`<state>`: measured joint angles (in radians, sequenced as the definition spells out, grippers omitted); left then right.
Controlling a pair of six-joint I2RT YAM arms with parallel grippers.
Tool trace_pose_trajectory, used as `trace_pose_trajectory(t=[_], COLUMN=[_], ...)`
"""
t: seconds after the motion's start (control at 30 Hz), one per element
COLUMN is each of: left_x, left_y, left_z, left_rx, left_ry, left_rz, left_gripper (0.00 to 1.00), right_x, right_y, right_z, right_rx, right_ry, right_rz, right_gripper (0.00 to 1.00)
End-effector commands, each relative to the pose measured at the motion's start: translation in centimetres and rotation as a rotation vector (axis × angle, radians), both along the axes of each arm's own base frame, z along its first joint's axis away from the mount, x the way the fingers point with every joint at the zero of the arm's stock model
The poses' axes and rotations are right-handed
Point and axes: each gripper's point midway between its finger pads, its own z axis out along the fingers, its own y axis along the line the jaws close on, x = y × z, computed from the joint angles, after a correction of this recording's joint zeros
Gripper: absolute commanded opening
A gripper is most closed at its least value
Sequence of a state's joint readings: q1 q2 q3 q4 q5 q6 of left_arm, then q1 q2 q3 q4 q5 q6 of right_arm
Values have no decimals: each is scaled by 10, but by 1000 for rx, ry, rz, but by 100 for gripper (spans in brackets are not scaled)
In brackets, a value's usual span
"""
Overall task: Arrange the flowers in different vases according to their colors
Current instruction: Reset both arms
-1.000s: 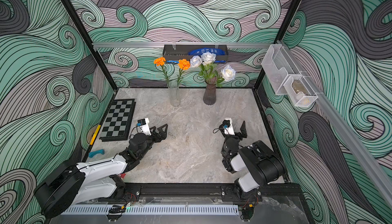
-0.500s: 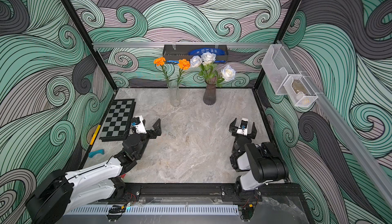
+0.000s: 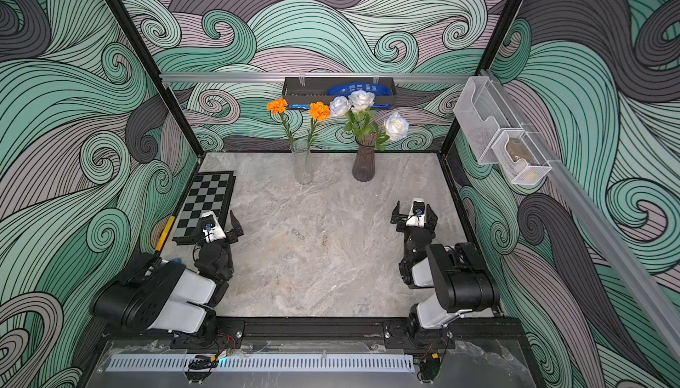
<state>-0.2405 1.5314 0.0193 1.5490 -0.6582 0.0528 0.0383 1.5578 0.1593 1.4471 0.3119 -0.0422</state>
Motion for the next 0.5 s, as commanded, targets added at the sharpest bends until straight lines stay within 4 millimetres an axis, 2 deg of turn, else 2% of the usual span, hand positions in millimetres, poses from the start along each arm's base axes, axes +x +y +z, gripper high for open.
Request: trace_pose_trajectory(t=[0.0,0.07,0.13,0.2,0.27,0.47], left_x=[2,15,39,55,53,52], left_y=[-10,-11,-5,-10,-6,-9], left_z=[43,31,13,11,9,12], left_rx=[-55,-88,-125,-107,-128,-107], left_ry=[-217,-153,-66,-41,-36,-49], left_rz=[-104,-129,-122,-160,-147,-158], left_gripper=[99,99,99,99,99,99], right_x=[3,3,3,3,3,3], right_y=[1,1,1,1,2,1], right_z=[4,3,4,3,3,4], right_rx=[11,12,12,13,14,13], right_ry=[-12,-11,-13,-11,-11,-12], right_rz=[14,14,14,15,15,12], right_gripper=[100,100,100,100,100,100])
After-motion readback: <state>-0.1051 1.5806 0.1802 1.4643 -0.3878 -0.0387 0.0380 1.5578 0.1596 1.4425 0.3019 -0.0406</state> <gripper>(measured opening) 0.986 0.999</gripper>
